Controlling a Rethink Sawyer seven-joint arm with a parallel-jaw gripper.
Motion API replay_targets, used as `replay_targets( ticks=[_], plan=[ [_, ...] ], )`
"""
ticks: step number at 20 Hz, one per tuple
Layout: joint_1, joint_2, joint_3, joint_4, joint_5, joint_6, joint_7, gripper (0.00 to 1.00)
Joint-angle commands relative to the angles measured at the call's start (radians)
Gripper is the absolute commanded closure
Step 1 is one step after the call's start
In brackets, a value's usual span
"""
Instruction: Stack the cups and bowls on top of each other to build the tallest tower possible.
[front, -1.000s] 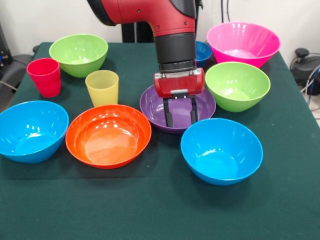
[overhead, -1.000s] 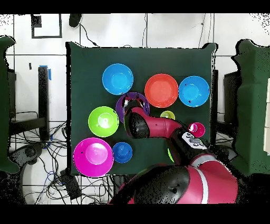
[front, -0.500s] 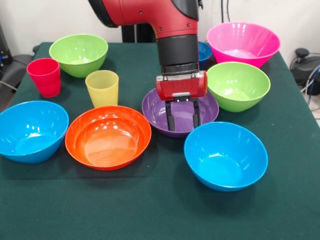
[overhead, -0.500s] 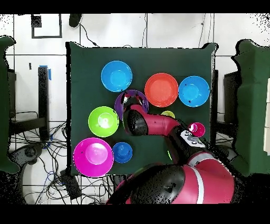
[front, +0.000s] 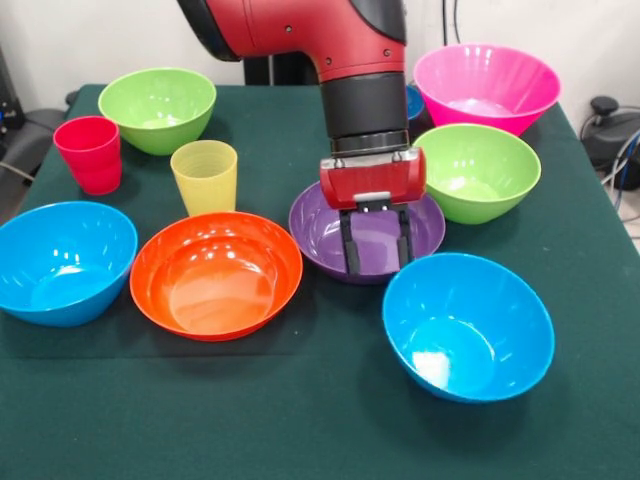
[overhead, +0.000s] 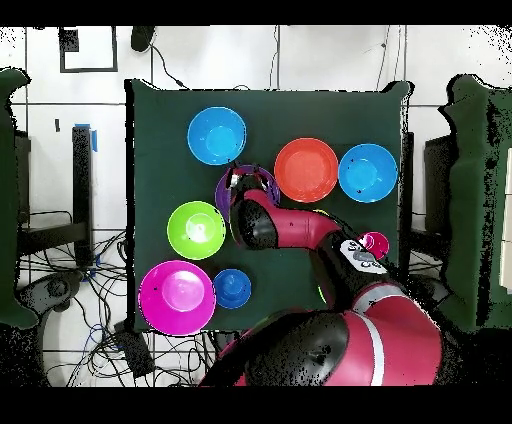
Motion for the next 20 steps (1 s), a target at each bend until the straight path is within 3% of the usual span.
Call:
replay_targets(
  ticks=[1, 6, 9, 12, 20],
  plan=[
    [0.005, 0.054, 0.094, -0.106, 0.024, 0.002, 0.159, 0.00],
    [0.006, 0.055, 0.090, -0.097, 0.030, 0.017, 0.161, 0.00],
    [-0.055, 0.034, 0.107, 0.013, 0.002, 0.106, 0.147, 0.00],
    [-0.046, -0.004, 0.012, 0.144, 0.001, 0.163, 0.137, 0.00],
    [-0.184, -0.060, 0.064, 0.261, -0.068, 0.343, 0.008, 0.00]
  ],
)
